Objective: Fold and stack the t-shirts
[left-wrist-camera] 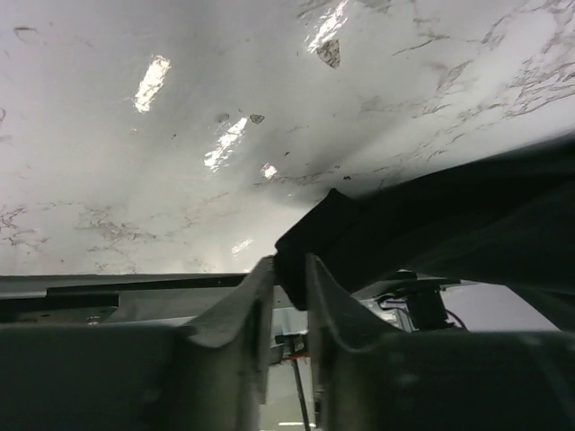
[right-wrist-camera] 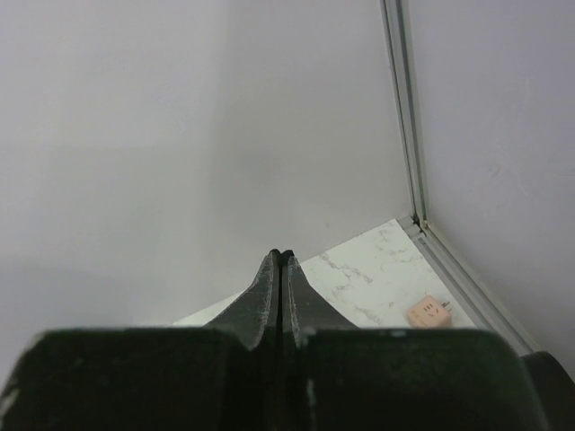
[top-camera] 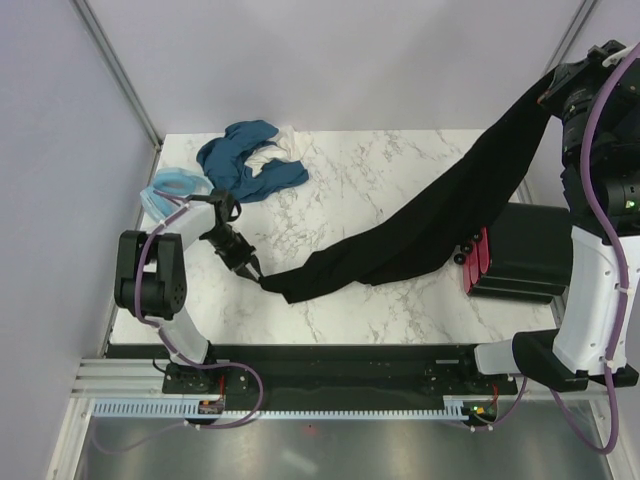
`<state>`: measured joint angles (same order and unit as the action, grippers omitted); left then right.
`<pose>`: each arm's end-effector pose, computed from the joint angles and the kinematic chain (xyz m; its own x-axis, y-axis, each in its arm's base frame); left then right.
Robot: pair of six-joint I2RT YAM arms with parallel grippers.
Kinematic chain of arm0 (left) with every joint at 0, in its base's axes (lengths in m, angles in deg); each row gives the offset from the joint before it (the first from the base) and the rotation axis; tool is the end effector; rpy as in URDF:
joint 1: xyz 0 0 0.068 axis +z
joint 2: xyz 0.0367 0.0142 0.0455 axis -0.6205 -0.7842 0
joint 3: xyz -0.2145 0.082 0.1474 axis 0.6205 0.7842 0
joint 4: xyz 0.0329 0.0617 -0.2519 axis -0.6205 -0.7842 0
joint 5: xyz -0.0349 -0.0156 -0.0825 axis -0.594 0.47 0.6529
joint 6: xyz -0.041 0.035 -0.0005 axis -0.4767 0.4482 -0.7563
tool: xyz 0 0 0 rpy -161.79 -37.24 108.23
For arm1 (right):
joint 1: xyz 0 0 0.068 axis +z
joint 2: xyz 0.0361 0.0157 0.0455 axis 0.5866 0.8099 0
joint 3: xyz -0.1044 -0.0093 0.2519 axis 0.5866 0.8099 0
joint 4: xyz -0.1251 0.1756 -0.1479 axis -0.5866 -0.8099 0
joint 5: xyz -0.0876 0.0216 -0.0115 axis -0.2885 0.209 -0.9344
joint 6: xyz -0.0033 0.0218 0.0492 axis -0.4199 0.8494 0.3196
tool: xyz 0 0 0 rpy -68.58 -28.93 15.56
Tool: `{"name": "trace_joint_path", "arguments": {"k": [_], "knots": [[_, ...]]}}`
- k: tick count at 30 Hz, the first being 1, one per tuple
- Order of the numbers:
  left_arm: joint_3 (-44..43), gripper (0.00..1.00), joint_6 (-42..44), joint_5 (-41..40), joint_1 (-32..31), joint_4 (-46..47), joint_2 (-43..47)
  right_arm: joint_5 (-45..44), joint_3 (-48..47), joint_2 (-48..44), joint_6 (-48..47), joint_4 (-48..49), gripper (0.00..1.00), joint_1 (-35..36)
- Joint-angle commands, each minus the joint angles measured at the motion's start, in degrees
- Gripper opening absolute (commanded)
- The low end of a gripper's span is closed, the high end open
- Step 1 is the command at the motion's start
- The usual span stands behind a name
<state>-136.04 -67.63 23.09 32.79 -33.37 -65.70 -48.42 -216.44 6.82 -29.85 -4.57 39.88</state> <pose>0.2875 -0.0401 0.1700 -0.7885 -0.5502 0.2749 -0.6077 0.7659 -0.2101 0.1831 -0.0008 0.6104 0.1746 0.3279 -0.9284 0.2688 0.8913 0.3653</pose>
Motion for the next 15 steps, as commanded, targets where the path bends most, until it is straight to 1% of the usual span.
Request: {"name": "trace_joint_path", "arguments": {"k": [1, 3, 4, 11, 13, 15], "knots": [[-4.03, 0.39, 2.38, 0.6, -0.15, 0.41, 0.84, -1.86, 2.56, -1.87, -1.27, 3.8, 0.0, -0.27], [-5.17, 0.46, 2.38, -0.74, -0.15, -0.29, 2.24, -1.69, 3.79, -2.23, -0.83, 3.8, 0.0, -0.19], [-6.75, 0.47, 2.73, -1.35, -0.15, -0.55, 2.6, -1.69, 4.93, -2.4, -0.57, 3.8, 0.0, -0.27], [-14.4, 0.49, 5.19, -1.0, -1.46, -1.35, 7.08, 0.94, 8.19, -2.49, 2.59, 3.8, 0.0, -0.19], [-15.02, 0.49, 5.37, -0.13, -1.91, -1.18, 8.22, 1.91, 9.33, -2.58, 3.56, 3.98, 0.0, -0.19], [-13.72, 0.49, 6.6, 1.88, -3.31, -1.08, 8.05, 3.14, 10.38, -2.67, 4.27, 4.15, 0.0, -0.27]]}}
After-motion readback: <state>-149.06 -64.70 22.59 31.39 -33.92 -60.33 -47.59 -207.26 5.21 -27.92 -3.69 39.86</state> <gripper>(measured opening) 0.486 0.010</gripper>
